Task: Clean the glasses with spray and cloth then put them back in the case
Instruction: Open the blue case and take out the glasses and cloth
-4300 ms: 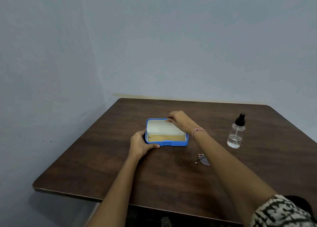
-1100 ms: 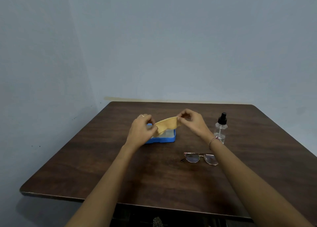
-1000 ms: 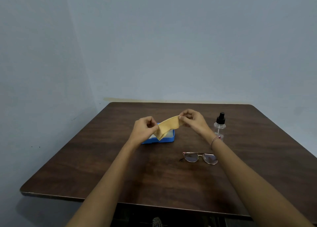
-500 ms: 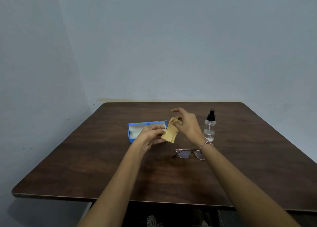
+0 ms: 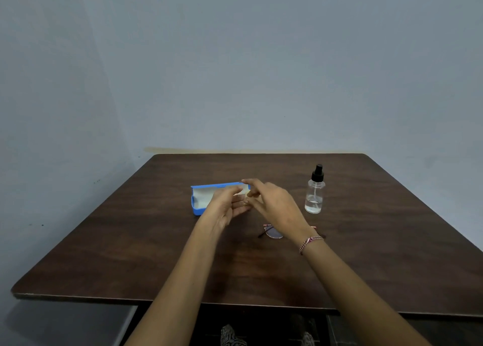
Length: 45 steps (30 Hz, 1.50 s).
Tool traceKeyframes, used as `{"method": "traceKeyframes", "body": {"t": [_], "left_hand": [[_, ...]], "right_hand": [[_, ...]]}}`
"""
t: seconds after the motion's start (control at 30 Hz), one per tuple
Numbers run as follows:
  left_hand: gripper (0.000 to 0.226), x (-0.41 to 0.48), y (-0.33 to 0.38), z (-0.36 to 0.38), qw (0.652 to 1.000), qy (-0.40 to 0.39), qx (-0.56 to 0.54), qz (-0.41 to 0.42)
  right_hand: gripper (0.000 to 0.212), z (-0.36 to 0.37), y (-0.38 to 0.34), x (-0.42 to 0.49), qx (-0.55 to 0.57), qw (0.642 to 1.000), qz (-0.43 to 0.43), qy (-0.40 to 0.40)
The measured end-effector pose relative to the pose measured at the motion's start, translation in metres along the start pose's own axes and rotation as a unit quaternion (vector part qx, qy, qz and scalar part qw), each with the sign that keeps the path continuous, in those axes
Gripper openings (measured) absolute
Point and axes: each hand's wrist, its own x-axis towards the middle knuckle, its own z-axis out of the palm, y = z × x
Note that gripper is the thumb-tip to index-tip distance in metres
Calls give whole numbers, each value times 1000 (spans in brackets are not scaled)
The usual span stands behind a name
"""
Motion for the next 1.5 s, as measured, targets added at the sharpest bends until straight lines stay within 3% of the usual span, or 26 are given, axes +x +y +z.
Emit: {"method": "traceKeyframes", "body": {"t": [0.13, 0.2, 0.3, 0.43, 0.5, 0.73, 0.93, 1.13, 1.5], "left_hand": [[33, -1, -2, -16, 999, -6, 19, 25], [38, -3, -2, -24, 999, -7, 3, 31], [35, -9, 0, -36, 999, -12, -13, 35], [31, -19, -3, -51, 999, -33, -3, 42], [30, -22, -5, -58, 998, -40, 12, 48], [35, -32, -10, -82, 983, -21, 145, 107], [34, -32, -18, -98, 960, -4, 273, 68], [35, -26, -23, -105, 900, 59, 428, 64], [39, -11, -19, -99, 842, 70, 532, 65]], "right_hand": [[24, 5, -6, -5, 184, 973, 58, 126], [19, 11, -7, -6, 213, 955, 108, 174], [20, 23, -11, -8, 245, 941, 180, 149], [22, 37, -25, -9, 422, 866, 255, 77], [24, 43, -30, -9, 459, 852, 246, 57], [35, 62, -36, -13, 392, 881, 265, 10], [52, 64, -43, -17, 328, 907, 246, -98], [51, 60, -51, -14, 213, 936, 222, -171], [45, 76, -56, -9, 51, 967, 166, -186]]}}
